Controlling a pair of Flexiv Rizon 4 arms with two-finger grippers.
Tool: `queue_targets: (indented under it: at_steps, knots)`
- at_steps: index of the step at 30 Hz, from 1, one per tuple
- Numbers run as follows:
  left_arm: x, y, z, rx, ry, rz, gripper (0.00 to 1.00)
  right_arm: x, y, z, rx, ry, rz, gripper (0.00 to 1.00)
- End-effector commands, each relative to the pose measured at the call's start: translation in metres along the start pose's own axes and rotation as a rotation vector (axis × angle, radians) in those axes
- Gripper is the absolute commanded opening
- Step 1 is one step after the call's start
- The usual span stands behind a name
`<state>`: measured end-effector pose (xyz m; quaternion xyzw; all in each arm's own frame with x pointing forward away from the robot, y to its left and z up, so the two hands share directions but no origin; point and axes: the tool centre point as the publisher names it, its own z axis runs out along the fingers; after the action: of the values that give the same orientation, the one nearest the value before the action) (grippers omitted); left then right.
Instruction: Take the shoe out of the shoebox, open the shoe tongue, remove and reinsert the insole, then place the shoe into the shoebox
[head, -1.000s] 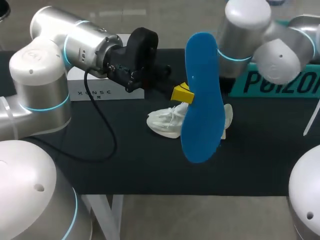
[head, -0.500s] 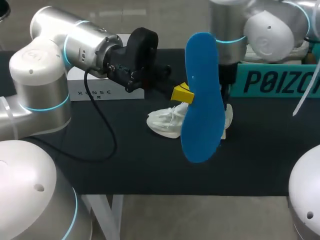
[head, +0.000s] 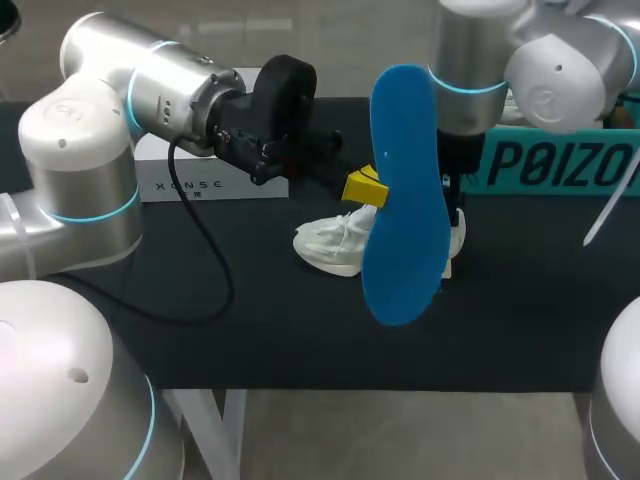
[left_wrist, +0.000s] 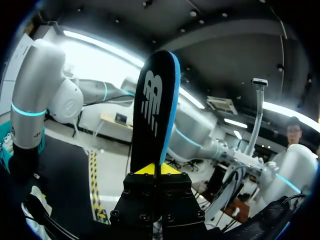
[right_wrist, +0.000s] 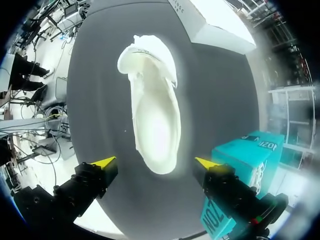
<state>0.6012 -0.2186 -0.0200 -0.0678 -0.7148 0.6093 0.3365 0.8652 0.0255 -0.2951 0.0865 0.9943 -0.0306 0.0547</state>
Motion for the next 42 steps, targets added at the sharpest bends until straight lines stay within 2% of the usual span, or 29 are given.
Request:
queue_targets:
  at_steps: [1,8,12,17,22,32,36,38,42]
  knots:
    - [-0.001,0.0,0.001,0.0,0.0,0.0,0.0,0.0,0.0,-0.001,0.001,-0.004,0.001,1.0]
    - [-0.001,0.0,0.001,0.0,0.0,0.0,0.0,-0.003,0.009,0.002,0.028,-0.014,0.001,1.0]
    - [-0.001,0.0,0.001,0.0,0.0,0.0,0.0,-0.014,0.028,0.011,0.106,-0.051,0.034,1.0]
    - [-0.001,0.0,0.001,0.0,0.0,0.0,0.0,-0.024,0.049,0.029,0.084,-0.078,0.072,1.0]
    - [-0.001,0.0,0.001,0.0,0.0,0.0,0.0,-0.03,0.058,0.049,0.035,-0.062,0.087,1.0]
    - [-0.001,0.0,0.001,0.0,0.0,0.0,0.0,-0.039,0.073,0.071,0.027,-0.057,0.068,1.0]
    - [-0.001,0.0,0.001,0.0,0.0,0.0,0.0,-0.041,0.076,0.076,0.026,-0.05,0.071,0.95]
    - [-0.001,0.0,0.001,0.0,0.0,0.0,0.0,-0.042,0.076,0.077,0.015,-0.038,0.079,0.99]
    - [-0.001,0.0,0.001,0.0,0.0,0.0,0.0,-0.043,0.072,0.069,0.012,-0.048,0.076,1.0]
